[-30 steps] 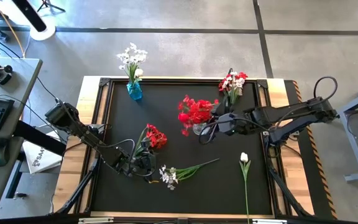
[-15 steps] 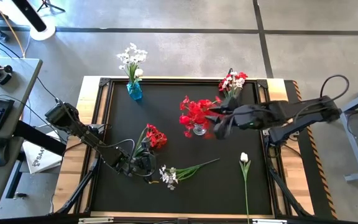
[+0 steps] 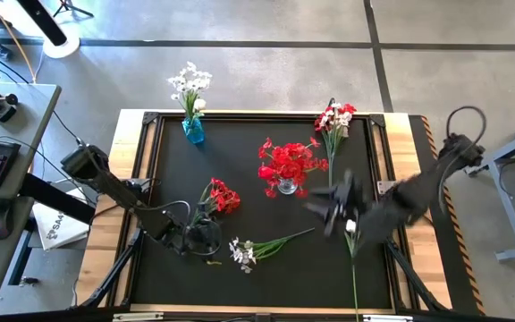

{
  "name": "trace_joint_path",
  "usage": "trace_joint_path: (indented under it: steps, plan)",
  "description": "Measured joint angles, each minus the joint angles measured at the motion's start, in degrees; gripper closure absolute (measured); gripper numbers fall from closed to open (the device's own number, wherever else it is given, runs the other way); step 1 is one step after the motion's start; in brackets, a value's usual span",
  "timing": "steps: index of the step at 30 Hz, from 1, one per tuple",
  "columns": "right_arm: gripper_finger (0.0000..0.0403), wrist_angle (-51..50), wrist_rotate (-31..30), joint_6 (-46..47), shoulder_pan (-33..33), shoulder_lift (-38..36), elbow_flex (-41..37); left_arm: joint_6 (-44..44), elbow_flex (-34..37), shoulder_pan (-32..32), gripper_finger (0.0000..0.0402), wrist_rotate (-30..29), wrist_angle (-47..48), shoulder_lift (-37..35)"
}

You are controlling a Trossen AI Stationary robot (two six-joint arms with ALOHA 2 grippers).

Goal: Sort flowers into vase by color
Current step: Put the bottom white flowers into the blue vase

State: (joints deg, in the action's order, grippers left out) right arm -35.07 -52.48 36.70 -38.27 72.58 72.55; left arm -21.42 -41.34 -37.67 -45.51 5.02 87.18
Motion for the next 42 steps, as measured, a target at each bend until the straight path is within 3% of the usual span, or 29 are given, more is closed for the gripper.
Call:
trace_joint_path:
  steps: [4, 10, 16, 22, 26, 31, 36, 42]
  plan:
    - [0.0215, 5.91, -6.39, 7.13, -6.63, 6.0, -4.26, -11.17, -0.04, -2.85, 0.0312, 0.28, 14.97, -6.29]
    - [0.0214, 10.28, -7.9, 14.29, -9.52, 17.23, -5.77, -35.51, 0.5, -8.65, 0.0312, 10.32, 38.01, -15.35]
    - [0.0215, 14.87, -6.89, 16.39, -8.94, 26.71, -5.78, -50.52, 4.05, -13.7, 0.0312, 16.8, 39.72, -17.47]
    - [0.0214, 16.01, 1.11, 17.34, -8.18, 29.0, -5.79, -56.44, 7.43, -14.78, 0.0312, 17.13, 36.03, -15.91]
    - [0.0214, 15.53, 3.7, 16.57, -7.9, 28.08, -5.79, -55.6, 8.04, -13.69, 0.0312, 14.1, 30.45, -14.89]
    - [0.0215, 16.48, 9.99, 9.6, -4.83, 27.99, -5.79, -45.17, 8.04, -12.44, 0.0312, 8.81, 19.9, -14.58]
    - [0.0214, 16.45, 22.94, 3.59, 1.5, 30.74, -5.79, -31.93, 8.04, -10.94, 0.0312, 3.49, 9.46, -14.58]
    - [0.0215, 16.52, 35.44, -11.17, 9.63, 34.14, -5.79, -24.29, 8.04, -9.97, 0.0312, 3.18, 3.19, -14.58]
